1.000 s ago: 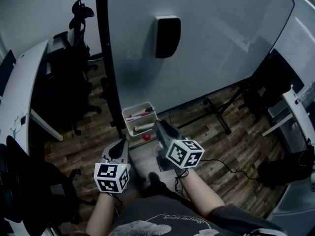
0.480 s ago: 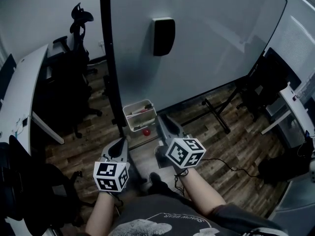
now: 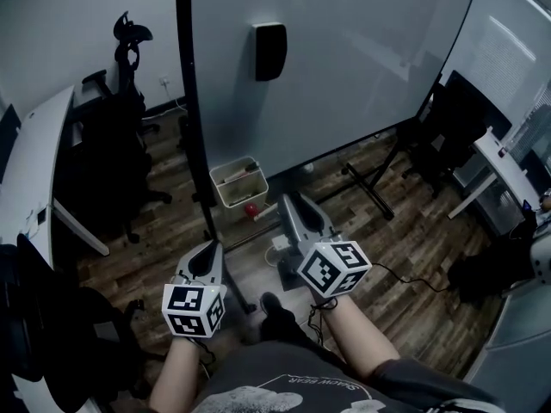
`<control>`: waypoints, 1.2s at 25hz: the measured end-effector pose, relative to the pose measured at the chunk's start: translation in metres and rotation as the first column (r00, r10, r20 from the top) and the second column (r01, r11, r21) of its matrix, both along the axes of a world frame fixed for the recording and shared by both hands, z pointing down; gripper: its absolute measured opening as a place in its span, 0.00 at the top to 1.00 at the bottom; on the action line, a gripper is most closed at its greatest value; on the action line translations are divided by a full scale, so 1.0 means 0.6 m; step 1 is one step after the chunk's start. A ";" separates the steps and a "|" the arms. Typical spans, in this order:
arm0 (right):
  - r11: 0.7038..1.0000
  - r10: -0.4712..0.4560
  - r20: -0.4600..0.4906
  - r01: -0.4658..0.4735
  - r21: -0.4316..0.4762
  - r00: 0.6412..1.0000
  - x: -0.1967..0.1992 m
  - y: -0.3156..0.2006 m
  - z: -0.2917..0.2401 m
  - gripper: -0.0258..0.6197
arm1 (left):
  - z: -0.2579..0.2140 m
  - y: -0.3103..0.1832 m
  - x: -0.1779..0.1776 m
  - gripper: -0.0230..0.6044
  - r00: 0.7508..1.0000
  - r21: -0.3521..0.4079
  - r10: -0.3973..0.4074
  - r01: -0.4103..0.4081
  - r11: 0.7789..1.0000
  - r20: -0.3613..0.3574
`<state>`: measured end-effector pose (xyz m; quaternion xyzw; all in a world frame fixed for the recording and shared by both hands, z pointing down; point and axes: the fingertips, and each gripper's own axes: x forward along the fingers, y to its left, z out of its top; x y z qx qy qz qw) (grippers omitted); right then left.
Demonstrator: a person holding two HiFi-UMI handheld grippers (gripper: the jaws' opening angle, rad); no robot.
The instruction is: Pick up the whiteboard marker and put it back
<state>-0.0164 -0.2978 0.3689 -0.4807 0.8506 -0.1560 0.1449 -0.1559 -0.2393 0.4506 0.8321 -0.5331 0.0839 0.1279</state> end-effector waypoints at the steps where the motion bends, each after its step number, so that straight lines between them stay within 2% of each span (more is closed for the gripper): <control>1: 1.000 0.003 -0.009 -0.003 0.002 1.000 0.002 0.014 0.002 0.84 | 0.000 0.009 0.001 0.94 1.000 0.002 0.007 -0.007 1.000 0.002; 8: 0.998 0.051 -0.080 -0.053 -0.030 0.996 0.026 0.108 0.038 0.84 | 0.010 0.063 0.021 0.94 0.998 -0.016 0.064 -0.064 0.998 0.001; 14: 0.994 0.071 -0.118 -0.080 -0.078 0.991 0.051 0.156 0.067 0.84 | 0.014 0.089 0.046 0.94 0.995 -0.027 0.096 -0.096 0.995 -0.014; 21: 0.994 0.035 -0.156 -0.050 -0.094 0.987 0.066 0.192 0.087 0.84 | 0.008 0.109 0.083 0.94 0.994 -0.013 0.105 -0.105 0.994 -0.018; 30: 0.994 -0.017 -0.161 -0.001 -0.109 0.987 0.110 0.281 0.098 0.84 | 0.000 0.193 0.133 0.94 0.996 -0.022 0.087 -0.087 0.996 0.029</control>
